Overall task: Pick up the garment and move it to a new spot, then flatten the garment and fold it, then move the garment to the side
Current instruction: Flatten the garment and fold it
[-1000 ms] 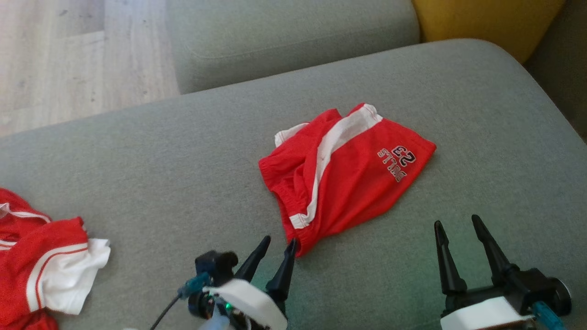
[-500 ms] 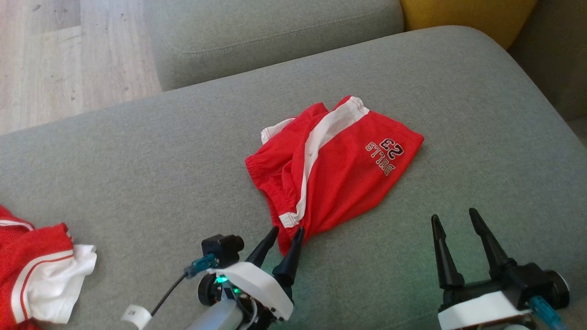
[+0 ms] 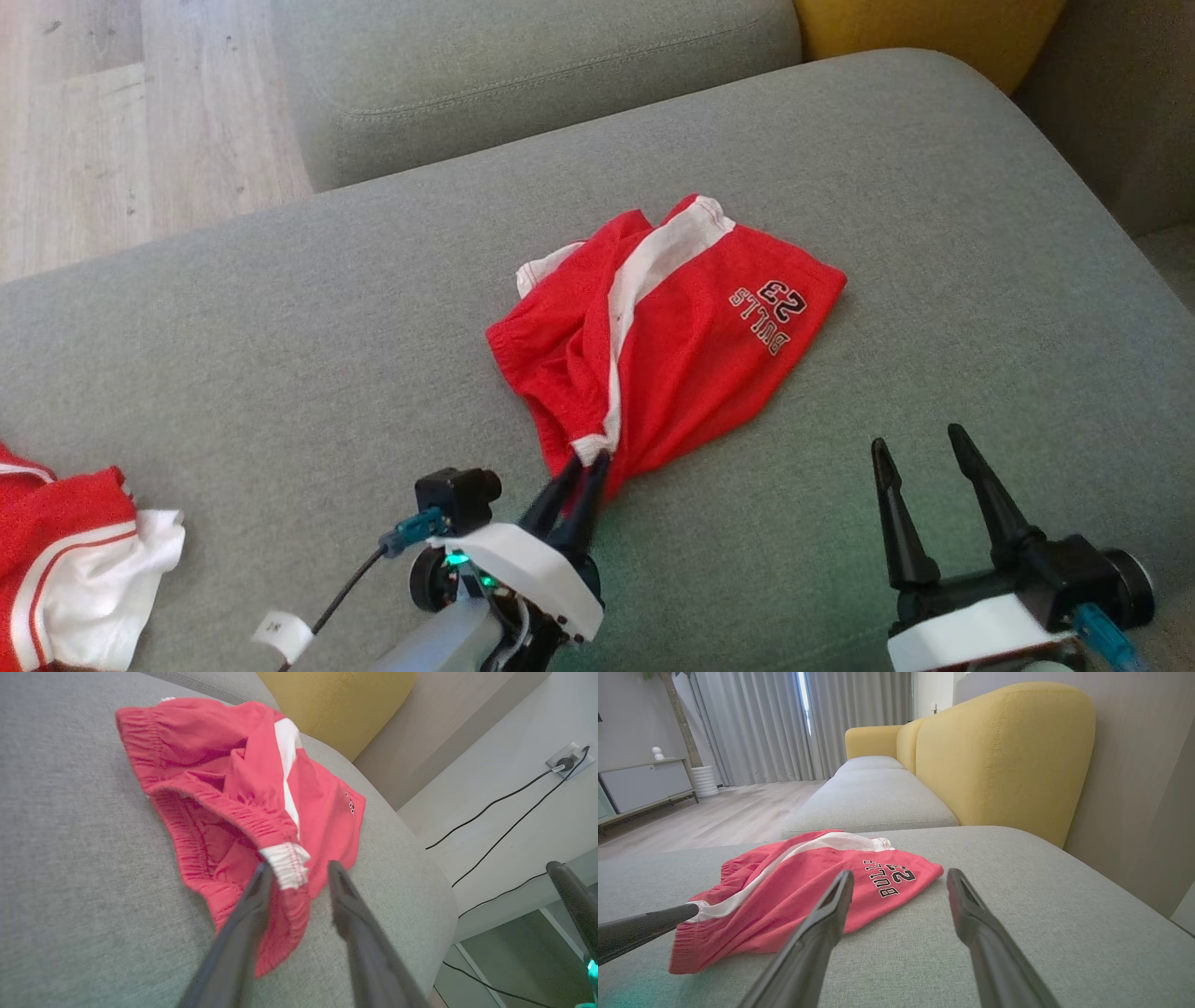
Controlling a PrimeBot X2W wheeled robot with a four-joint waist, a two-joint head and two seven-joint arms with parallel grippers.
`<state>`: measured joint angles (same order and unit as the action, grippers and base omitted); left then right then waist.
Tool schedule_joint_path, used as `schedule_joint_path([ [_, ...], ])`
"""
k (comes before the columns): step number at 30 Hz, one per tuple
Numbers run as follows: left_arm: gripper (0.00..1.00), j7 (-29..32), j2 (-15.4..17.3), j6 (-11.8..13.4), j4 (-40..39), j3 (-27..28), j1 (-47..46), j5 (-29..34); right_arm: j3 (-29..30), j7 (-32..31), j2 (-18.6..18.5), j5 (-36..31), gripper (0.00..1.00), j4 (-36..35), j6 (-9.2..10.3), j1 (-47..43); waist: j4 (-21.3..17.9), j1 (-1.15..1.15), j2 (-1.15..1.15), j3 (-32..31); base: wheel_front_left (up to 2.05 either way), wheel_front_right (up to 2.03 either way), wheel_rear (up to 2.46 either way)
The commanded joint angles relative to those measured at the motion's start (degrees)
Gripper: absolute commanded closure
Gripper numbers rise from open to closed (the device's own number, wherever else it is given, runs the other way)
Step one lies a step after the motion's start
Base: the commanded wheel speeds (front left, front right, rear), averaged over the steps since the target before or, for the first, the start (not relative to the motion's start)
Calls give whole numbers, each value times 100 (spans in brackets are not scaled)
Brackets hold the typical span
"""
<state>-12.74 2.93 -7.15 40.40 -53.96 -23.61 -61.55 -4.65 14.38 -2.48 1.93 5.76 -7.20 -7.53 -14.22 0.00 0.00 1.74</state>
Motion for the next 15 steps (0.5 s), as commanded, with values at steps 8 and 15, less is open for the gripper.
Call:
schedule_joint_path([
  [8, 100, -172, 79, -34, -238, -45, -308, -149, -103, 62, -40, -44, 0, -233, -29, 205, 189, 0, 0, -40, 0, 0, 0],
  [15, 100, -219, 518, -34, -668, 76, -67, -86, -91, 62, -40, -46, 0, -363, -29, 338, 587, 0, 0, -25, 0, 0, 0],
])
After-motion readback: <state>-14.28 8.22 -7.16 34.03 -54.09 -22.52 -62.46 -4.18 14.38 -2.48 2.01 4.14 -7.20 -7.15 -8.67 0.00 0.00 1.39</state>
